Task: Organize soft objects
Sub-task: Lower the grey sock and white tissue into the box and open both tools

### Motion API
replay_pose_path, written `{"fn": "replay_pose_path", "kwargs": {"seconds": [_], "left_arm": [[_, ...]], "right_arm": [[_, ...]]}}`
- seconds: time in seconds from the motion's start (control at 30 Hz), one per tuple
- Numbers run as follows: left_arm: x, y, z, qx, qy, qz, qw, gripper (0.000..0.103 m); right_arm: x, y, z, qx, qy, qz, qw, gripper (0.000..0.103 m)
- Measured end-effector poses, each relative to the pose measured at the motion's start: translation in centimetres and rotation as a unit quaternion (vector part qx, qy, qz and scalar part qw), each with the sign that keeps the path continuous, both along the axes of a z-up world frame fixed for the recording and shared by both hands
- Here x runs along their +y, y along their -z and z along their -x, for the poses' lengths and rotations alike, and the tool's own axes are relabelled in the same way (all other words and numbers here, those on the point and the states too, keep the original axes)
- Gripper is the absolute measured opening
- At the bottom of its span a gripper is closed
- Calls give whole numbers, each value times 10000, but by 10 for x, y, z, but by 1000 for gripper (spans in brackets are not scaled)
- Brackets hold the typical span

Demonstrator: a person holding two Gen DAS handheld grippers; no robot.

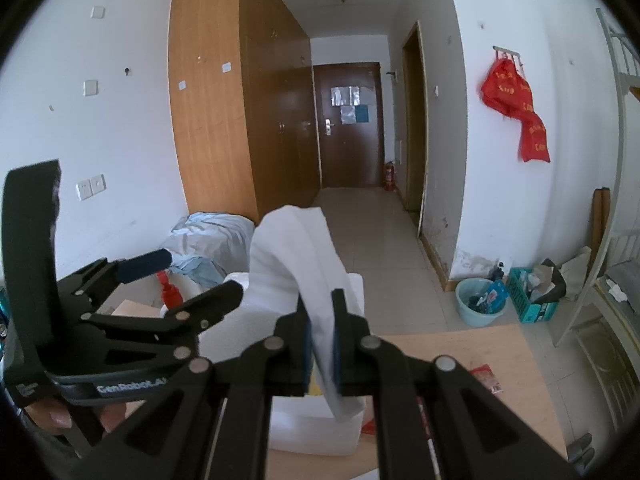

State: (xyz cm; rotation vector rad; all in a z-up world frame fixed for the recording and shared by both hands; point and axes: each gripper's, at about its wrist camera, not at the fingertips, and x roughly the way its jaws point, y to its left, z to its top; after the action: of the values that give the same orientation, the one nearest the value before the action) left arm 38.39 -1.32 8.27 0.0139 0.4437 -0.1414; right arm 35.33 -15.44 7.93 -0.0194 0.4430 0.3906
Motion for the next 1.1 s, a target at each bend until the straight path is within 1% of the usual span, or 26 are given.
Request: {"fn": "replay_pose_path", "kwargs": {"seconds": [0.2,0.37,0.47,0.63,1.1], "left_arm": [[17,-2,7,30,-201,3,9998,95],[37,-6,18,-24,-397,146,9991,96],[44,-6,21,7,-420,233,9988,96],[51,-11,26,-92,-566,260,9980,96],[61,-11,23,5,-741,427,9963,96]], "right_arm": [[5,3,-5,94,-113,-14,9999,11],[13,8,-9,188,-245,19,9995,11],[19,12,-13,256,-327,15,9991,11],[29,21,-21,411,-479,56,9980,11],[34,35,-30,615,-502,133,9968,11]]}}
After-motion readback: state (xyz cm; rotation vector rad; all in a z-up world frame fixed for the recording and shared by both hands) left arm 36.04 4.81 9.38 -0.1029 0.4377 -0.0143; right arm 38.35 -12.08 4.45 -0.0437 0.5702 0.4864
